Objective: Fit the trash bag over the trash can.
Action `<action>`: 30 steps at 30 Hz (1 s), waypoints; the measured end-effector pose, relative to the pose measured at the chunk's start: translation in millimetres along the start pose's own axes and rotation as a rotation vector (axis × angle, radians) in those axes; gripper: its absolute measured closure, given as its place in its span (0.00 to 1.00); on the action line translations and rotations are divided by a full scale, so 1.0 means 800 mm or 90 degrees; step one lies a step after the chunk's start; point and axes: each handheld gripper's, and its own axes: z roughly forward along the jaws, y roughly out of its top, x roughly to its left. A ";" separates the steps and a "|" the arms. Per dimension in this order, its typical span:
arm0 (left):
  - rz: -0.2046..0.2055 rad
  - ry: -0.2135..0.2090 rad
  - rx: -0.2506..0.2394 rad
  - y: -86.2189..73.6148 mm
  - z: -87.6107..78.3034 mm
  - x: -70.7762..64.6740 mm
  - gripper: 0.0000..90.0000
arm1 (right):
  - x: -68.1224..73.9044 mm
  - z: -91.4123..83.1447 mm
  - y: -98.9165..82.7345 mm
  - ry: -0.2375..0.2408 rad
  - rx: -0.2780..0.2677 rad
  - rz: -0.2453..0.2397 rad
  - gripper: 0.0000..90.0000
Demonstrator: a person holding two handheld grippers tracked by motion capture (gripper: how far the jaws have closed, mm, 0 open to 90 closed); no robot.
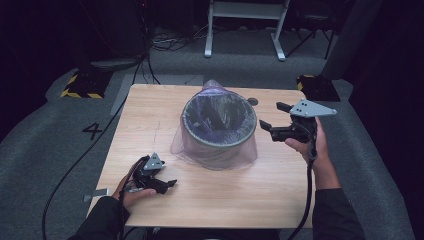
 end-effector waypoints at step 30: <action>0.001 -0.001 0.000 0.000 0.000 0.000 0.16 | 0.022 0.091 0.042 0.052 0.055 -0.012 0.19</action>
